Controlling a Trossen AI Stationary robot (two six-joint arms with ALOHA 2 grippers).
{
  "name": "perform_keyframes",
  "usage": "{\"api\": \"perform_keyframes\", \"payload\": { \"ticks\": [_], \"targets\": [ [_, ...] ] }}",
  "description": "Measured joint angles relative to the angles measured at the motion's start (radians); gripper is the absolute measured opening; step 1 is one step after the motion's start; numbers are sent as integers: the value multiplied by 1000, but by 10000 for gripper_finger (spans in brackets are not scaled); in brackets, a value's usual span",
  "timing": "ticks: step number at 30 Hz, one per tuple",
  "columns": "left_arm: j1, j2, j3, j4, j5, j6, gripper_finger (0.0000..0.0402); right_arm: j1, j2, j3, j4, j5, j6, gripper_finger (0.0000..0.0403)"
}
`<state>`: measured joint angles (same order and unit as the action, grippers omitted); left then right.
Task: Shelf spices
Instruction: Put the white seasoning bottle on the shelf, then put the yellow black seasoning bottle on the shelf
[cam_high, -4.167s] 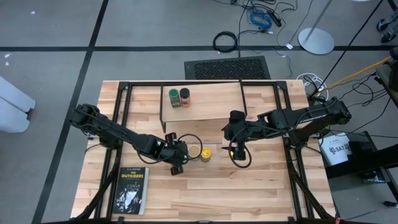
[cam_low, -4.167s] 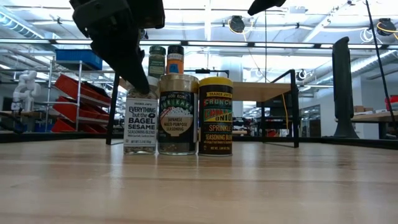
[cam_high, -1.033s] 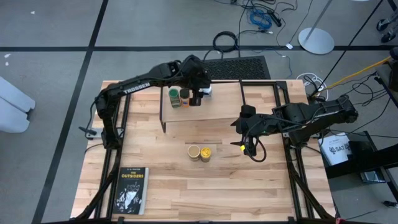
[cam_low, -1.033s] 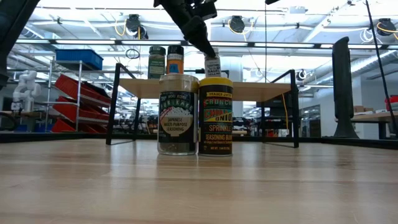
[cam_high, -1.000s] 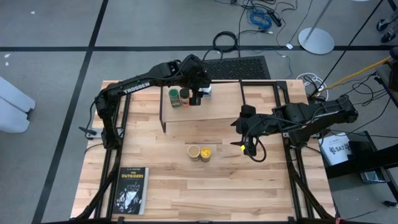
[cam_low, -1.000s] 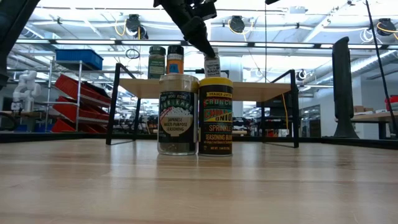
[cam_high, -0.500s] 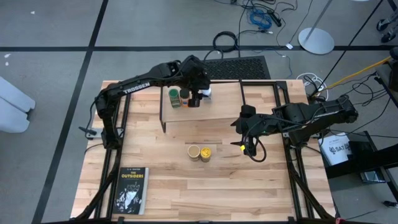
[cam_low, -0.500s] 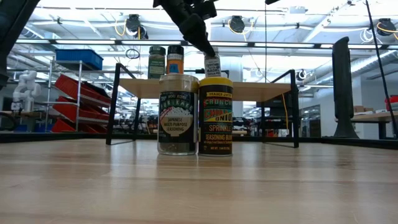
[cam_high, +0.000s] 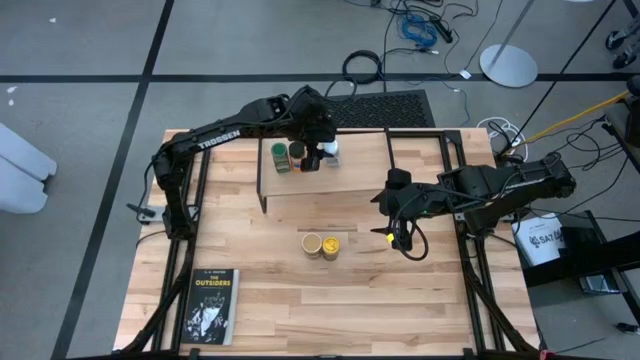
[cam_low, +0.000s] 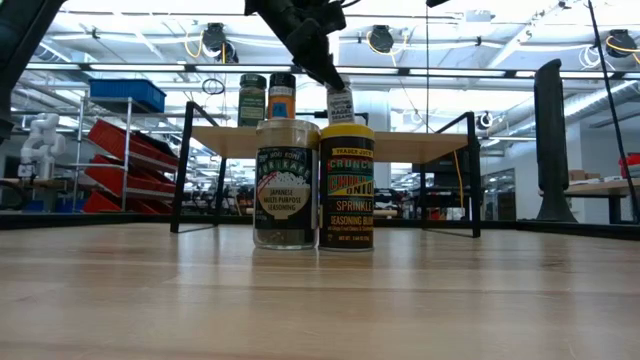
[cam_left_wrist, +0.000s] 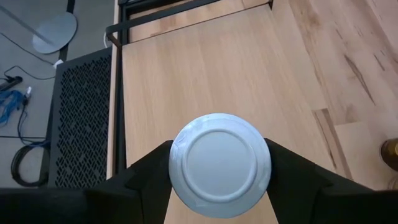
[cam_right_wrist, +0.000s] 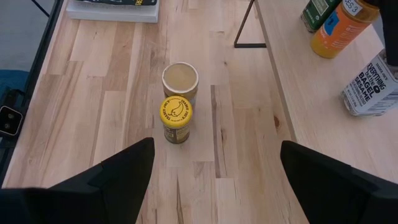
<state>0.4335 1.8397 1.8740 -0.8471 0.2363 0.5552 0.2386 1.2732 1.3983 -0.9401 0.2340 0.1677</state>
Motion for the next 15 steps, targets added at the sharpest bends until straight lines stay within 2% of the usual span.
{"api": "perform_keyframes", "payload": {
  "ticks": [10, 15],
  "targets": [
    [-1, -1, 0, 22, -1, -3, 257, 0, 0, 0, 0, 0, 0, 336],
    [-1, -1, 0, 30, -1, -3, 262, 0, 0, 0, 0, 0, 0, 336]
  ]
}}
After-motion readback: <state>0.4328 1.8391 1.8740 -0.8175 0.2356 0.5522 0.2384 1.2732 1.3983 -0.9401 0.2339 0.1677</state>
